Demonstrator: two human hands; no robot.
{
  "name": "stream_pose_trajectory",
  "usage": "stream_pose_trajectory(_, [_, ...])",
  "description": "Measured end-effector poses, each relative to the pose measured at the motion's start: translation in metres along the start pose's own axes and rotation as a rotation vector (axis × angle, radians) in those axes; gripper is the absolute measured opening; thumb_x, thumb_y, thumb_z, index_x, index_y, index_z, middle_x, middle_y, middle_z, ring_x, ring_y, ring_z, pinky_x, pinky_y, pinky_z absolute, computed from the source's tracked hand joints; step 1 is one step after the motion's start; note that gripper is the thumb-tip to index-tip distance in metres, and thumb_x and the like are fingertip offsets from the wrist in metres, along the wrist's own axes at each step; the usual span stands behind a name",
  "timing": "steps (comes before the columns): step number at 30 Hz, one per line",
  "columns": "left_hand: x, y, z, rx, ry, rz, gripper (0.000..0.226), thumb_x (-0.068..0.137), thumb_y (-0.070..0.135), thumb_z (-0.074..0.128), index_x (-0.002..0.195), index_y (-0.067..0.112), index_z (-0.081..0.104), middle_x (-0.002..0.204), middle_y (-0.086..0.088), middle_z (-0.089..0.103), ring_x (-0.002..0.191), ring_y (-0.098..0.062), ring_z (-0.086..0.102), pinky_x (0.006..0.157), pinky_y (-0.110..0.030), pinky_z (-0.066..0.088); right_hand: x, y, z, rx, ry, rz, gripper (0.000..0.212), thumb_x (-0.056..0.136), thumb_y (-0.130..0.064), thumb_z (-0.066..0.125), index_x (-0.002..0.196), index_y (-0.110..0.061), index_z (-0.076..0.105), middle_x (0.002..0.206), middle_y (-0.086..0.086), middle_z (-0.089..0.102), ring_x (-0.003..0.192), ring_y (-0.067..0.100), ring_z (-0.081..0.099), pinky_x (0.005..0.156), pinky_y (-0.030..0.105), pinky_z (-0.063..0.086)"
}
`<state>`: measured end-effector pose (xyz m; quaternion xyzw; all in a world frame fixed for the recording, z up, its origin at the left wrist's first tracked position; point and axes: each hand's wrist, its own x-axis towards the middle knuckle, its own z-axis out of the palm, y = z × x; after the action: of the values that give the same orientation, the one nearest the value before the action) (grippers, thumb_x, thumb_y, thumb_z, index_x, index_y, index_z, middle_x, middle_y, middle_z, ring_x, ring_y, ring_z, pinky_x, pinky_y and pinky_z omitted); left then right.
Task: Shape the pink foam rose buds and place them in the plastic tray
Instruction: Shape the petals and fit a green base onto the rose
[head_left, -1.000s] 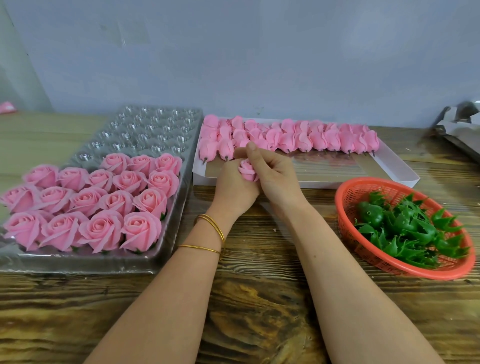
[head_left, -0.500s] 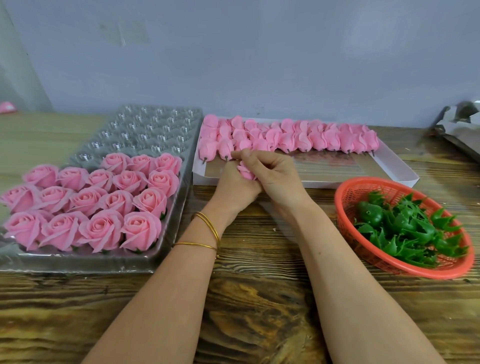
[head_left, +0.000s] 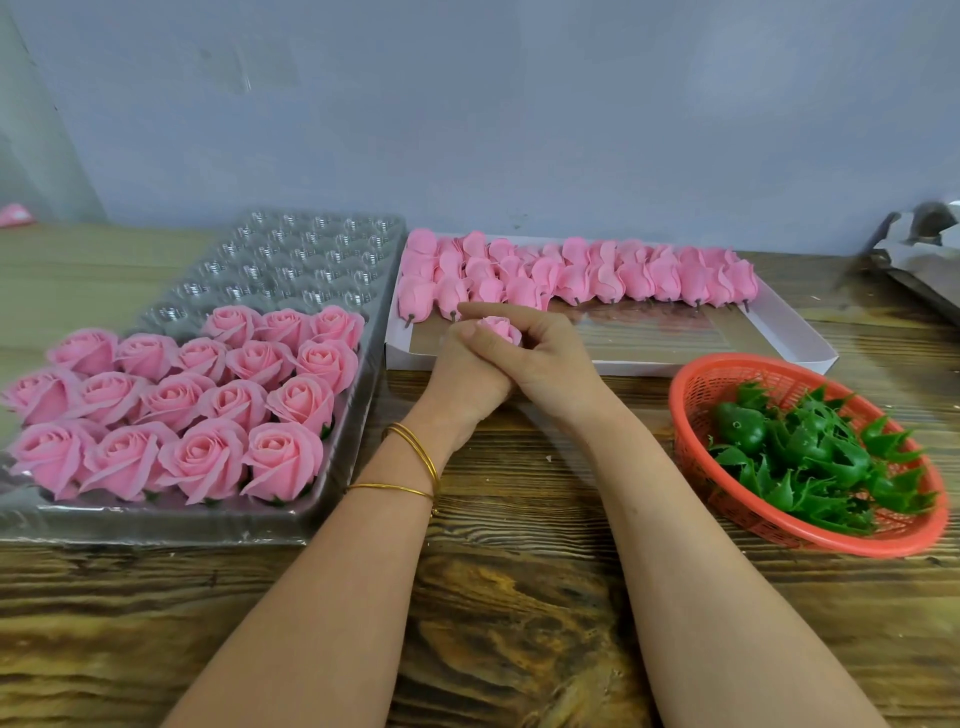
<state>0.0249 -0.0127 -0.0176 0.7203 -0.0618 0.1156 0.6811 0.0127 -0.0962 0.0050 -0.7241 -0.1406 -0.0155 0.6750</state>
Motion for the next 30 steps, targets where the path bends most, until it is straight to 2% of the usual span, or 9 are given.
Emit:
stream_pose_trajectory(2, [-0.001,0.002,0.001,0.007,0.022,-0.014,0.022,0.079,0.023,0.051,0.068,0.029,0.068,0.067,0.01,0.065,0.079,-0.006,0.064,0.081,-0.036,0.057,-0.001,-0.001,-0.001,-0.087,-0.023,-0.004,0.034,0.09,-0.018,0.069,0.123,-0.008,0.067,0.119,0.006,0.07,0.118,0.015,0.062,0.108,0.042,0.044])
stream_pose_trajectory(4, [-0.002,0.005,0.0,0.013,0.018,0.004,0.027,0.075,0.026,0.047,0.067,0.037,0.071,0.065,0.015,0.065,0.078,-0.007,0.061,0.083,-0.038,0.056,-0.002,-0.002,-0.001,-0.155,-0.044,-0.008,0.041,0.091,-0.024,0.068,0.129,-0.01,0.063,0.126,0.003,0.067,0.122,0.012,0.058,0.11,0.04,0.042])
stream_pose_trajectory(7, [-0.004,0.008,-0.002,0.028,-0.011,0.062,0.035,0.073,0.029,0.046,0.065,0.057,0.065,0.061,0.027,0.062,0.067,0.004,0.058,0.072,-0.029,0.054,-0.003,-0.003,-0.003,-0.241,-0.061,-0.028,0.047,0.092,-0.03,0.066,0.136,-0.015,0.057,0.133,-0.001,0.061,0.124,0.005,0.054,0.111,0.035,0.041])
stream_pose_trajectory(11, [-0.003,0.004,-0.002,0.016,-0.023,0.102,0.034,0.078,0.019,0.049,0.06,0.04,0.069,0.057,0.021,0.062,0.058,0.014,0.054,0.057,-0.008,0.045,-0.002,-0.001,0.0,-0.313,-0.02,-0.053,0.06,0.087,-0.043,0.068,0.138,-0.015,0.056,0.136,0.002,0.06,0.126,0.008,0.053,0.112,0.036,0.039])
stream_pose_trajectory(13, [-0.001,0.002,-0.003,0.104,-0.018,0.119,0.03,0.085,0.01,0.052,0.064,0.026,0.066,0.056,0.014,0.059,0.058,0.013,0.054,0.057,-0.008,0.044,-0.003,-0.002,0.002,-0.305,0.026,-0.056,0.057,0.081,-0.053,0.062,0.124,-0.016,0.065,0.122,0.001,0.068,0.114,0.01,0.06,0.105,0.039,0.045])
stream_pose_trajectory(16, [0.002,0.001,-0.006,0.187,-0.022,0.128,0.024,0.081,0.01,0.058,0.063,0.025,0.059,0.057,0.019,0.062,0.056,0.011,0.056,0.049,-0.007,0.042,-0.001,-0.004,0.002,-0.186,0.112,-0.115,0.037,0.088,-0.05,0.054,0.075,-0.018,0.068,0.073,0.0,0.067,0.072,0.024,0.055,0.073,0.044,0.048])
stream_pose_trajectory(20, [-0.001,0.003,-0.007,0.318,-0.009,0.234,0.023,0.073,0.019,0.053,0.054,0.031,0.05,0.052,0.026,0.058,0.056,0.015,0.053,0.049,-0.003,0.036,0.002,-0.005,0.004,-0.128,0.258,-0.171,0.066,0.087,-0.049,0.05,0.086,0.016,0.058,0.092,0.037,0.06,0.09,0.05,0.054,0.085,0.063,0.045])
stream_pose_trajectory(26, [0.0,0.001,-0.004,0.354,0.035,0.227,0.029,0.074,0.017,0.046,0.048,0.032,0.043,0.05,0.016,0.046,0.056,0.005,0.044,0.05,-0.01,0.036,0.002,0.004,0.008,-0.259,0.261,-0.207,0.042,0.094,-0.027,0.053,0.069,0.006,0.061,0.068,0.02,0.064,0.073,0.029,0.062,0.067,0.04,0.047])
stream_pose_trajectory(30, [0.0,0.0,-0.004,0.404,0.04,0.277,0.039,0.077,0.007,0.047,0.052,0.036,0.04,0.054,0.02,0.042,0.059,0.006,0.041,0.051,-0.015,0.032,0.001,0.006,0.01,-0.391,0.284,-0.26,0.04,0.094,-0.015,0.054,0.057,-0.001,0.046,0.052,0.0,0.041,0.055,0.009,0.033,0.051,0.025,0.026])
